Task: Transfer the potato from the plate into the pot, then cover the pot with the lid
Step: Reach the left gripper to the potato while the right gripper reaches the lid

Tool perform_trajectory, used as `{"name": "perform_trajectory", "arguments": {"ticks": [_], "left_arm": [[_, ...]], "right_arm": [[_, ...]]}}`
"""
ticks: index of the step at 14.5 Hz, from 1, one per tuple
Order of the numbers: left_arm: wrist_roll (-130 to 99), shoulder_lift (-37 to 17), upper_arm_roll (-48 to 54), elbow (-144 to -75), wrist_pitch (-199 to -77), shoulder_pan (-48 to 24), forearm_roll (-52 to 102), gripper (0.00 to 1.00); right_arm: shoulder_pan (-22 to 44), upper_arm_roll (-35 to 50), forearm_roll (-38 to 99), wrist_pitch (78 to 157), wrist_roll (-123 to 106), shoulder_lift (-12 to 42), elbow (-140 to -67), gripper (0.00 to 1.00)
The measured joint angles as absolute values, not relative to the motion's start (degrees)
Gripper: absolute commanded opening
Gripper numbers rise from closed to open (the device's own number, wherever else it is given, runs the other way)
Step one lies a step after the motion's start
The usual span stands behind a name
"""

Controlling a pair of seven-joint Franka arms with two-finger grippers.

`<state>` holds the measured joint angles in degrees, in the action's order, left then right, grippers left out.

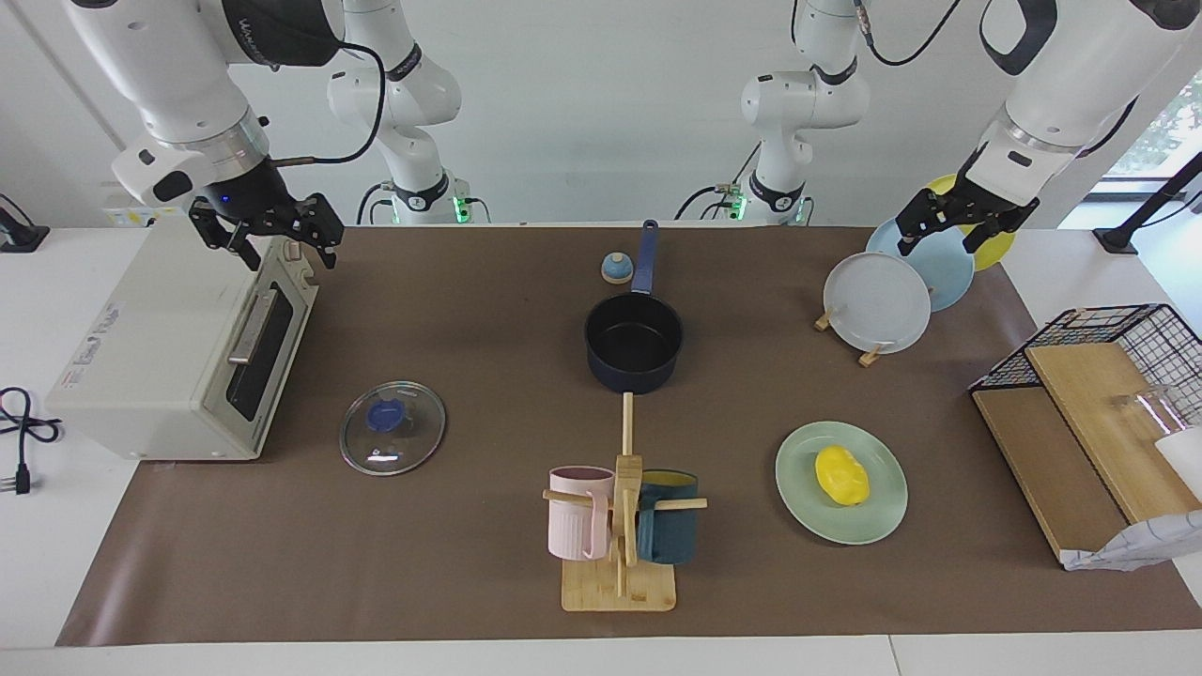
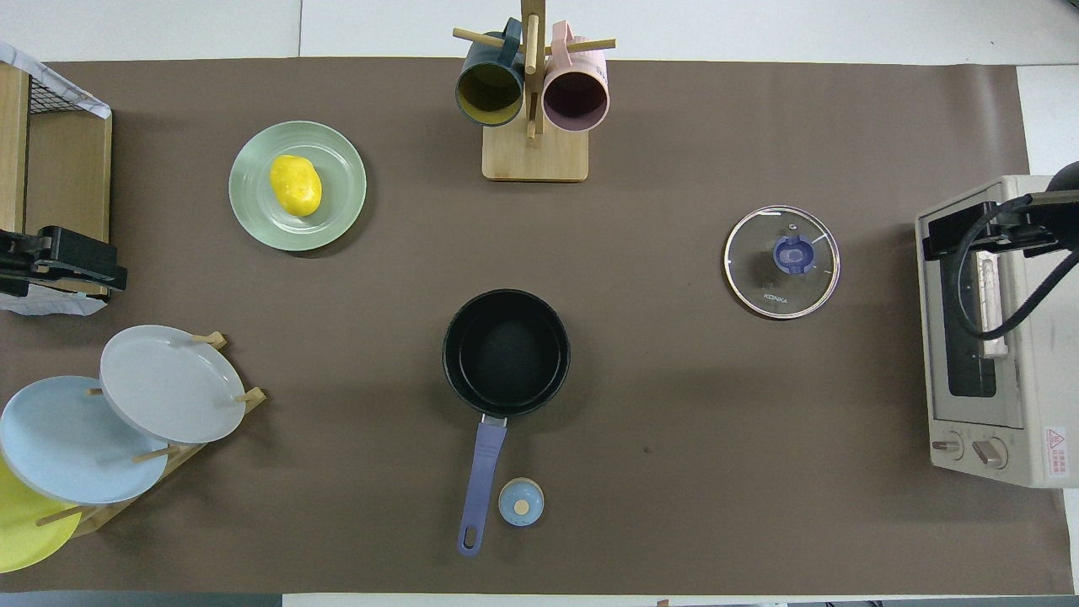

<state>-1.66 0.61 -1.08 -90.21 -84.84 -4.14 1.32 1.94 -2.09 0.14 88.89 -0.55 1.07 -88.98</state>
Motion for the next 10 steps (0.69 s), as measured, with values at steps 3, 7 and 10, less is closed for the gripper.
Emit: {"name": "perform_trajectory", "arguments": {"ticks": [3,7,10], "left_arm": [[-1.7,0.6,-1.1,-90.2,-84.8,-4.1,1.3,1.00],[-1.9,0.6,-1.1,-90.3,-85.3,-4.1,1.3,1.00],[-2.8,0.6,-1.0,-91.5,-89.8,-4.2,1.3,1.00]], "right_arm": [[1.9,-2.0,0.2,88.9,-0.6,1.1,-89.0,1.00],[1.9,-2.0,0.2,88.9,-0.6,1.1,-89.0,1.00],[1.9,-2.0,0.2,88.9,-0.6,1.1,-89.0,1.00]]}}
